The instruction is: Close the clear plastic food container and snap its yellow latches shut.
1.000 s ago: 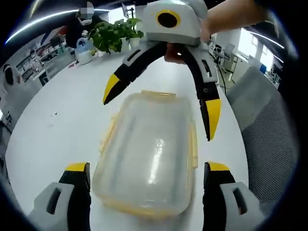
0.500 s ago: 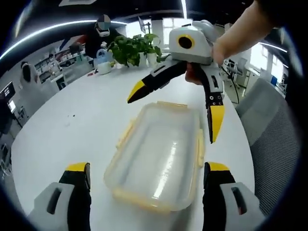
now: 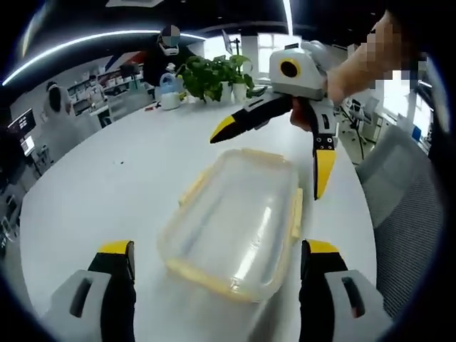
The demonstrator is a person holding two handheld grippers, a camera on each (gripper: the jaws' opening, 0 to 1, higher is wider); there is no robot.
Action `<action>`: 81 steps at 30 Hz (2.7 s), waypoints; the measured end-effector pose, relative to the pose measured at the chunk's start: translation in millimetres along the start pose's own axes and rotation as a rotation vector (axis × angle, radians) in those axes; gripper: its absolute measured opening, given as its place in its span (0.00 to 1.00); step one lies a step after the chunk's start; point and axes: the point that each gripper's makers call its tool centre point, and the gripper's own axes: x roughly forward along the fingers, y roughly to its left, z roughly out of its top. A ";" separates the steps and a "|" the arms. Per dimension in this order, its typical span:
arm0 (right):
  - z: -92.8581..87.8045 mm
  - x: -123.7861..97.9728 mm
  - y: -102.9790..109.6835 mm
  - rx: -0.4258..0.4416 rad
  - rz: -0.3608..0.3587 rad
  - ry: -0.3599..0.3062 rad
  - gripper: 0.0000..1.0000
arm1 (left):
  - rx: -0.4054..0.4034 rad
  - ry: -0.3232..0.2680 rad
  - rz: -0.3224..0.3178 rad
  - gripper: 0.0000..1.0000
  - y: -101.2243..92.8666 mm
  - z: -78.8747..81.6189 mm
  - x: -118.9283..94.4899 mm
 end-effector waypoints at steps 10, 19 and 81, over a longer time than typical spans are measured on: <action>-1.6 -5.3 -2.2 0.020 -0.022 -0.013 1.00 | -0.043 -0.023 0.039 0.97 7.4 -1.4 -5.5; 3.6 -12.9 -1.1 0.051 -0.040 -0.043 1.00 | -0.059 -0.043 0.048 0.97 4.6 -2.1 -12.0; -15.2 -98.5 18.4 0.287 -0.240 -0.234 1.00 | -0.303 -0.226 0.273 0.97 -31.7 -45.6 -83.2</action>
